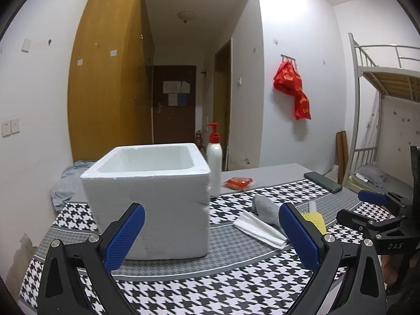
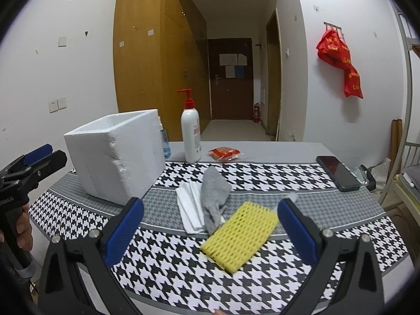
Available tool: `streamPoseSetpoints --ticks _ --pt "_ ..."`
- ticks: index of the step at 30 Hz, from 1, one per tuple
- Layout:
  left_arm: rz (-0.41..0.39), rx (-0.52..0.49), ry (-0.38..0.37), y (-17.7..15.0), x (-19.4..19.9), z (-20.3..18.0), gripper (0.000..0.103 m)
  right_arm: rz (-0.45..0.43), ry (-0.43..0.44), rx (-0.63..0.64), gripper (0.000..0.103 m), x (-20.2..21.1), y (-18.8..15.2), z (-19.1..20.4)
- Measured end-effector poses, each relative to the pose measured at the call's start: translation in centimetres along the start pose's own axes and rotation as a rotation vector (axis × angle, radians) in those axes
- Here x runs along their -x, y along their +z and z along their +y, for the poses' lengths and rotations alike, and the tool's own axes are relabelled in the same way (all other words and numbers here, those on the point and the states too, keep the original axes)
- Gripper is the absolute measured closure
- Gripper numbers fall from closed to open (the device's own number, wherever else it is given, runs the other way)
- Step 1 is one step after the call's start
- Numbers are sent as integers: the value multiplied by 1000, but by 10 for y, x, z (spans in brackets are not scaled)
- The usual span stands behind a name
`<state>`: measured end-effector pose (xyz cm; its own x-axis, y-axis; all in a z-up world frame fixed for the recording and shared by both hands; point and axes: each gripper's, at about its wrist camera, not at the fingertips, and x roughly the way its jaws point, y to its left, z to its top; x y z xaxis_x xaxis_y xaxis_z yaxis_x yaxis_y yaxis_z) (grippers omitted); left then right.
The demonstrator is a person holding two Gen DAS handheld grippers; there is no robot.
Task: Organize soft objects
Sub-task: 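Move the left tool to the white folded cloth while the right tool approaches the yellow mesh brush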
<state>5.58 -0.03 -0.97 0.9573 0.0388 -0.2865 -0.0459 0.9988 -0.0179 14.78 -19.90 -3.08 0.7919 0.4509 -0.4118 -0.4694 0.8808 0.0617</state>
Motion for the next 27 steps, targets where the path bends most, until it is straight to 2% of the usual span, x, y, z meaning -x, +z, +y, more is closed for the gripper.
streamPoseSetpoints --ticks 10,27 --pt "32 -41 -62 2 -17 -23 1 21 -41 -29 0 5 -8 -20" --pt "96 -79 -110 0 -40 -55 1 23 -83 -87 0 18 -23 -51"
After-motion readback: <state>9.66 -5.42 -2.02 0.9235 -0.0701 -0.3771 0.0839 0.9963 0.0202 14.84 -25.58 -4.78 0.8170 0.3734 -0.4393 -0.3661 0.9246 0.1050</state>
